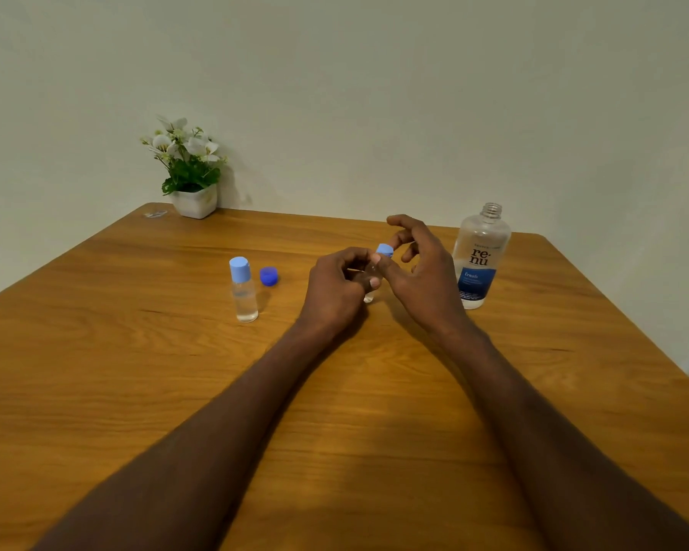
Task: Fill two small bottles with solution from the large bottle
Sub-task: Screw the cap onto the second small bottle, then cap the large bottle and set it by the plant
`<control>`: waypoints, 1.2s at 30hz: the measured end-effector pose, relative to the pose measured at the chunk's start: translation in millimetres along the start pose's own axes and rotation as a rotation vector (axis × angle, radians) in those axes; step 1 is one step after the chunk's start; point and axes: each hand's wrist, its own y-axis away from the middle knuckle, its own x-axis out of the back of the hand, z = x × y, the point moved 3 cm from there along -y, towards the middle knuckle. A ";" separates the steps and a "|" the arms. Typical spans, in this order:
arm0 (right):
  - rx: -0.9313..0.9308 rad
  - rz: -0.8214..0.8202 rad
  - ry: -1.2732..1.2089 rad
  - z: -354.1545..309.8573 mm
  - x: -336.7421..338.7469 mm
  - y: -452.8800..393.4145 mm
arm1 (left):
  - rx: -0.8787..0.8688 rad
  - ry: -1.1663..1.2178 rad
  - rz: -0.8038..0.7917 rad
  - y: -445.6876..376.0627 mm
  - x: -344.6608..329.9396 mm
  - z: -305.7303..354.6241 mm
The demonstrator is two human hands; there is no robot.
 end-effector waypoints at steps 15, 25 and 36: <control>-0.072 0.009 -0.037 -2.2 -5.7 0.7 | 0.067 -0.005 -0.024 1.9 -1.7 -0.4; -0.046 0.045 -0.037 -11.8 -24.4 4.0 | 0.051 -0.034 0.163 8.6 7.3 1.1; -0.003 -0.009 -0.003 -11.2 -25.3 11.3 | 0.018 -0.225 0.211 14.0 12.7 2.2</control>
